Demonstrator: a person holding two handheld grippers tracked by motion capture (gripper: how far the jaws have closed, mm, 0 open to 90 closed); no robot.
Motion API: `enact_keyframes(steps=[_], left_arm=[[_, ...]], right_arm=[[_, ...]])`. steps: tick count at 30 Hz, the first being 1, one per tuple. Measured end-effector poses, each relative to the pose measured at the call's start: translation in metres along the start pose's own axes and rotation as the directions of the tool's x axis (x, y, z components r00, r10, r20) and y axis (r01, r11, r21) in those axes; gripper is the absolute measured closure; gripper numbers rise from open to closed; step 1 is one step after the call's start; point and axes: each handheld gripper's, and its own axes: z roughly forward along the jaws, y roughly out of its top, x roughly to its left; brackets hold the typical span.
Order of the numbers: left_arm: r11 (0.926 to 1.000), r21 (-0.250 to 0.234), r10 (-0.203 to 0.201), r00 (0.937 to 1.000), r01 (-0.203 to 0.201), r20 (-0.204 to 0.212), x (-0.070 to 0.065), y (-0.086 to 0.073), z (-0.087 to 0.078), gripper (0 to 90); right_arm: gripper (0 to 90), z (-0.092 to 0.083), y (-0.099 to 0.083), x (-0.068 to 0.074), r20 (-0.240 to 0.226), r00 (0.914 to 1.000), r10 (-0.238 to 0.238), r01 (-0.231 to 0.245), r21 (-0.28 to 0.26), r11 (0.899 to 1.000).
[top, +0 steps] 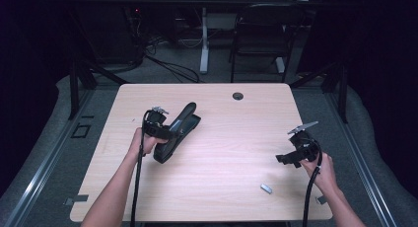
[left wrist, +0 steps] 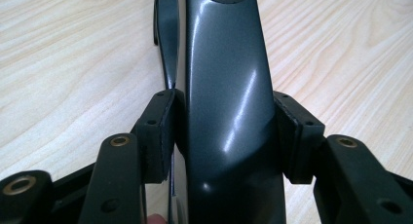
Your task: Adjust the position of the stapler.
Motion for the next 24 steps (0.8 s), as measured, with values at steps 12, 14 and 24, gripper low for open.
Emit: enact_keyframes(steps=[12, 14, 24], left_arm=[[0.9986, -0.003, 0.053, 0.9985, -0.053, 0.01, -0.002, 0.0, 0.001, 48.8], [0.9981, -0.004, 0.061, 0.9981, -0.061, 0.013, -0.004, 0.0, 0.002, 49.0], [0.9888, 0.022, 0.147, 0.9878, -0.148, 0.053, -0.018, 0.003, 0.007, 49.5]], right_arm=[[7.0, 0.0, 0.0, 0.002, -0.004, 1.0, 0.007, -0.007, 0.001, 1.0], [6.8, 0.0, 0.0, 0.001, -0.004, 1.0, 0.006, -0.006, 0.001, 1.0], [6.2, 0.0, 0.0, 0.0, -0.01, 0.9999, 0.008, -0.008, -0.005, 1.0]])
